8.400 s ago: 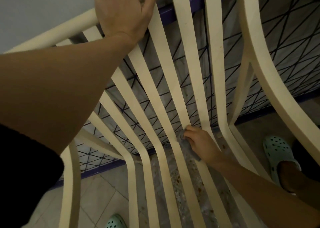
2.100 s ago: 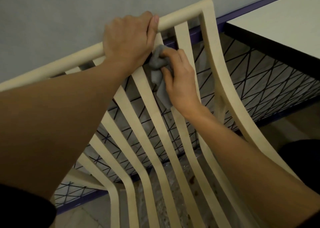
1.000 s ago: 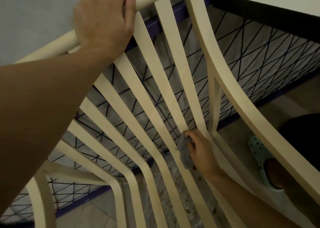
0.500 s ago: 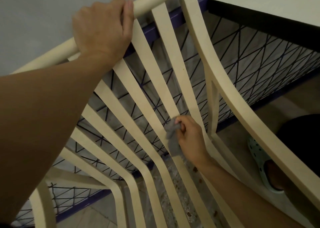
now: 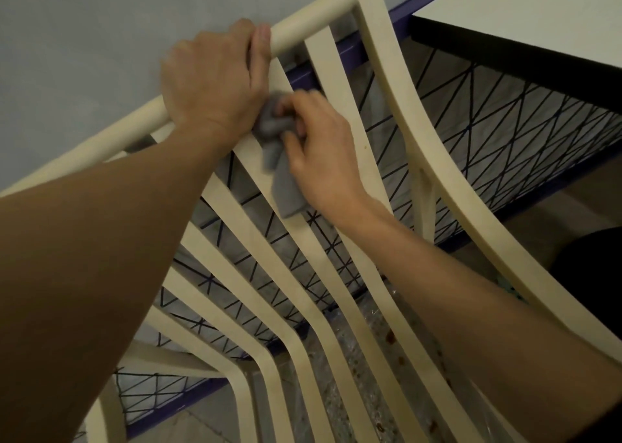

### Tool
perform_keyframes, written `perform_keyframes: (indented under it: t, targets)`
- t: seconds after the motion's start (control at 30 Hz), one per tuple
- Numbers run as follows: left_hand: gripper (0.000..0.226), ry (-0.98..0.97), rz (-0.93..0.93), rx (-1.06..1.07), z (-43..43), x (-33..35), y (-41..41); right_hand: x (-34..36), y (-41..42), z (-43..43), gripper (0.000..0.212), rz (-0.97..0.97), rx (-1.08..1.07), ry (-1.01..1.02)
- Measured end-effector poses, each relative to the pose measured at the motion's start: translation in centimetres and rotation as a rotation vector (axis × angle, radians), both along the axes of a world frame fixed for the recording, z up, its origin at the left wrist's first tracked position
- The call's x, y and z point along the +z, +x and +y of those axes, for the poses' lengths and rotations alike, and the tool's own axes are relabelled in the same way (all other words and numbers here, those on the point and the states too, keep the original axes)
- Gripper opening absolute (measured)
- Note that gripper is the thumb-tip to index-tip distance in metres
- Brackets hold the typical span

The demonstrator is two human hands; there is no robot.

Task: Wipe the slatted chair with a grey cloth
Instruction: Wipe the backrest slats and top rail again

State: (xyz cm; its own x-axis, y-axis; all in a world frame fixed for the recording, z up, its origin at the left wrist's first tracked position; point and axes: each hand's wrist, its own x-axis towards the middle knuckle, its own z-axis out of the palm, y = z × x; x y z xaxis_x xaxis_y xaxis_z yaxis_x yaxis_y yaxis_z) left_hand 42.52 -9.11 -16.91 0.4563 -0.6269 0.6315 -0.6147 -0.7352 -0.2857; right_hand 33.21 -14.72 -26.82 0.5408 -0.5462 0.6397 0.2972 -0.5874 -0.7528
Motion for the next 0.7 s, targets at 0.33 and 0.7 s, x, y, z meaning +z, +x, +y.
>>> perform_keyframes:
  t: [0.33,0.7]
  targets:
    - [0.048,0.024,0.002,0.018,0.1,0.1,-0.2,0.9,1.0,-0.7,0.025,-0.038,-0.022,-0.075]
    - [0.060,0.042,-0.050,-0.045,0.2,-0.3,0.3,0.7,-2.9,-3.5,0.020,-0.168,-0.056,0.082]
